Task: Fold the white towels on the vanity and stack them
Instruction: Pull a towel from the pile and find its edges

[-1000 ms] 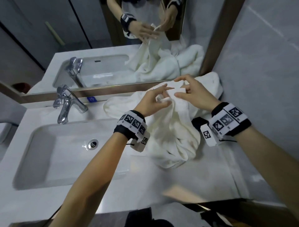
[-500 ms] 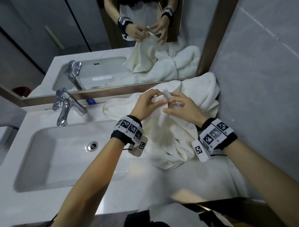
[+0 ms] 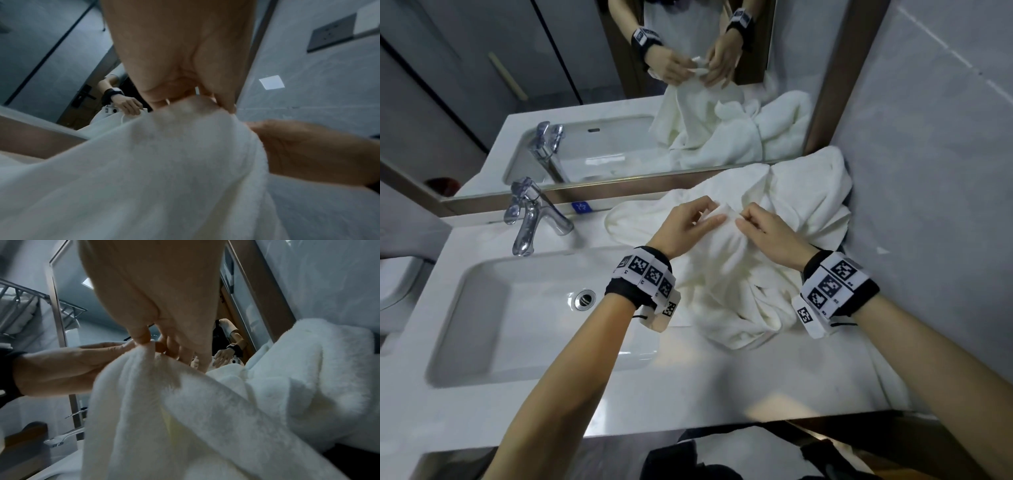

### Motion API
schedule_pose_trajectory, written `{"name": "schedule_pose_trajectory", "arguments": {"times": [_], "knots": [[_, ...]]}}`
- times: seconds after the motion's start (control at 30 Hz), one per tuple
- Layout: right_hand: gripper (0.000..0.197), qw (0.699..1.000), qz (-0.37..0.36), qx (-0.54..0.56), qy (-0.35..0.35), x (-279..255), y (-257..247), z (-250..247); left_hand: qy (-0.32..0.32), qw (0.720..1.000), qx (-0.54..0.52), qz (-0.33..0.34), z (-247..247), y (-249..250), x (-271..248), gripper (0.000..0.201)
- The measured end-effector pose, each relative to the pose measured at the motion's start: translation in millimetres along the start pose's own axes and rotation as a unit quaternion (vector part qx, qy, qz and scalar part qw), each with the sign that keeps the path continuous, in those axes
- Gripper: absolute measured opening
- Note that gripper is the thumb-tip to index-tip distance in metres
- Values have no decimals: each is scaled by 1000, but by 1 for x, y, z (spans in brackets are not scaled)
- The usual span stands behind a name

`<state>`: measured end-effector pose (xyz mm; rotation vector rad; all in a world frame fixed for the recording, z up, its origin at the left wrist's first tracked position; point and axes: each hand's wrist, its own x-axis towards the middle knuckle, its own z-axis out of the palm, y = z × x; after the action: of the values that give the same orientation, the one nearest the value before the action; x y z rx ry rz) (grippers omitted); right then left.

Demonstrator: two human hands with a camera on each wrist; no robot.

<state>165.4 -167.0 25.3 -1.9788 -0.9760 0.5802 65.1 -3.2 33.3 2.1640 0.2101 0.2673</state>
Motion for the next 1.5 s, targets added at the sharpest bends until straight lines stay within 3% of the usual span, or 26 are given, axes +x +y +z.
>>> {"name": "schedule_pose_trajectory", "arguments": {"times": [0.1, 0.2, 0.3, 0.47, 0.57, 0.7, 0.87, 1.0, 1.17, 1.3, 1.4, 1.5], "knots": [[21, 1000, 2, 17, -7, -2, -3, 3, -3, 998, 48, 26, 4, 2, -2, 15], [19, 995, -7, 97, 2, -4, -2, 3, 21, 999, 35, 17, 4, 8, 0, 14], [16, 995, -17, 103, 1, -10, -1, 2, 34, 999, 12, 26, -3, 18, 5, 12], [34, 991, 39, 118, -42, -18, 2, 3, 44, 994, 32, 97, -15, 40, 18, 9], [36, 996, 33, 62, -54, -22, 10, 4, 93, 990, 25, 108, -28, 47, 28, 7], [33, 994, 40, -59, -88, -40, 38, 2, 195, 979, -7, 50, -52, 37, 33, 6], [33, 976, 58, -192, -85, -57, 71, -12, 220, 975, 1, 8, -50, 13, 22, 5], [31, 967, 90, -209, -113, -70, 84, -33, 257, 966, -5, -17, -51, -11, 19, 5], [25, 996, -14, -68, 61, -84, 77, -42, 307, 948, -27, -83, -61, -49, 18, 6], [20, 982, 25, 133, 134, -80, 61, -49, 291, 946, -41, -138, -54, -79, 10, 9], [26, 976, 25, 99, 191, -75, 57, -59, 294, 938, -45, -180, -48, -95, 3, 11], [23, 968, 3, -143, 206, -70, 54, -65, 315, 928, -85, -179, -50, -102, 1, 16]]}}
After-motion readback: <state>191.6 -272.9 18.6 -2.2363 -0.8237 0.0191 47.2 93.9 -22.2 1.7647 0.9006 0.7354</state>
